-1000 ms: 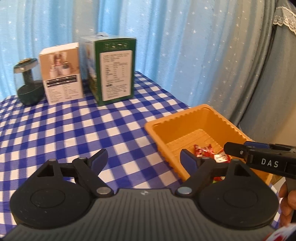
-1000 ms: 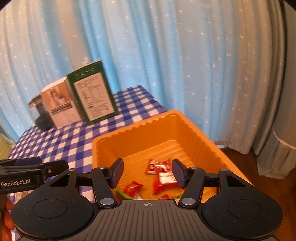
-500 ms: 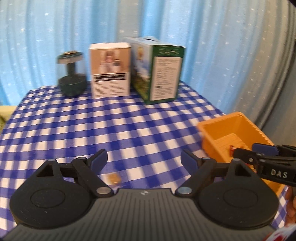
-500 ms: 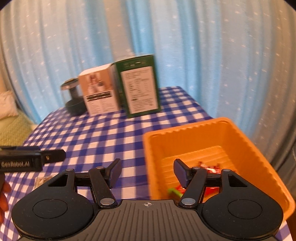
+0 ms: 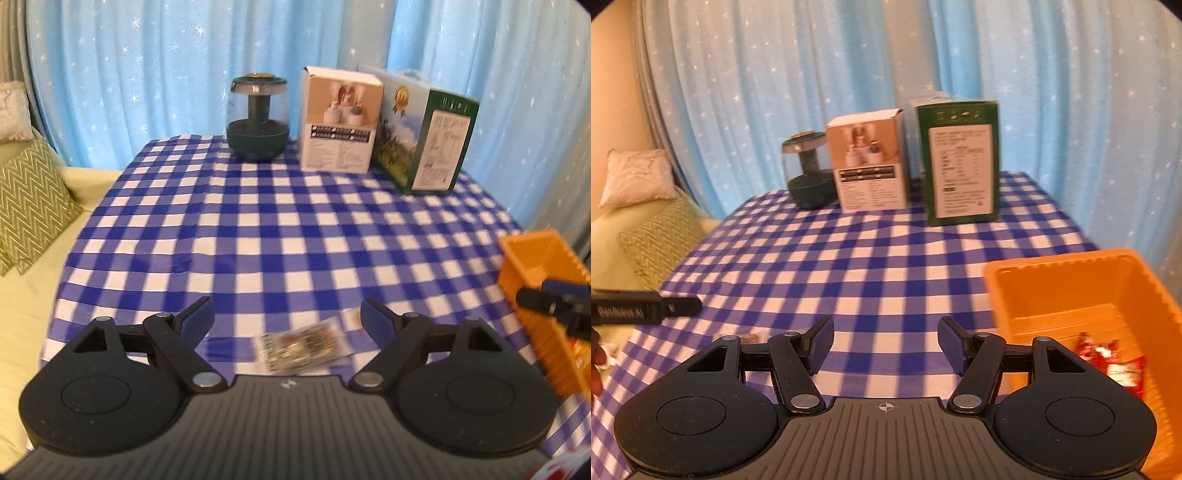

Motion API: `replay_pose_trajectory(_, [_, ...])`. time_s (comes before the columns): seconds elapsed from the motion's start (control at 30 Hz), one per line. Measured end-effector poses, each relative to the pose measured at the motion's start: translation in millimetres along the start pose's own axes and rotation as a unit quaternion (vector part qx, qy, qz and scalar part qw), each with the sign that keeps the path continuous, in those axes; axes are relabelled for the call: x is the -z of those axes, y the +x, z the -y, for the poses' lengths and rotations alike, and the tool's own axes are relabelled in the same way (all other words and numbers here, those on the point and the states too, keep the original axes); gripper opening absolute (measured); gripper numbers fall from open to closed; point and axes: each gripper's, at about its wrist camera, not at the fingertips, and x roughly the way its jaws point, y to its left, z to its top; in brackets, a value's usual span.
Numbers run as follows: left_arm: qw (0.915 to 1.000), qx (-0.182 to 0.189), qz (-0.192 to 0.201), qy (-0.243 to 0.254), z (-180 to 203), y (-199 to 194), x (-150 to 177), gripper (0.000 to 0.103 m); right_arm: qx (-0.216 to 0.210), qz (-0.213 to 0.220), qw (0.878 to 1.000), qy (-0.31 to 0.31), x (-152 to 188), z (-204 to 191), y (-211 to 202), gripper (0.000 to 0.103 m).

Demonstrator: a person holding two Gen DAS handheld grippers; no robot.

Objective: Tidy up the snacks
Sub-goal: 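Withdraw both open grippers from the tray back over the remaining snacks, then lower the left gripper onto the clear nut packet while the right gripper closes on the brown cookie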

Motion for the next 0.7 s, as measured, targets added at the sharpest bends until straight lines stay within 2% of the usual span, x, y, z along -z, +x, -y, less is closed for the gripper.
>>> replay_pose_trajectory(0.23, [0.9957, 0.021, -0.017, 0.088, -2, 15, 16, 0.082, -0.027, -0.019, 0.999, -0.023, -1, -21, 24, 0.062])
replay_pose_trajectory(0.43, [0.9786, 0.016, -0.036, 0.202, 14, 39, 31, 0.079, -0.039, -0.037, 0.998, -0.020, -1, -25, 46, 0.062])
replay_pose_trajectory(0.57, [0.9696, 0.021, -0.046, 0.239, 24, 55, 37, 0.078, -0.041, -0.052, 0.998, -0.021, 0, -22, 59, 0.062])
replay_pose_trajectory(0.7, [0.9677, 0.028, -0.054, 0.245, 26, 67, 39, 0.076, -0.041, -0.068, 0.996, -0.025, 4, -18, 71, 0.062])
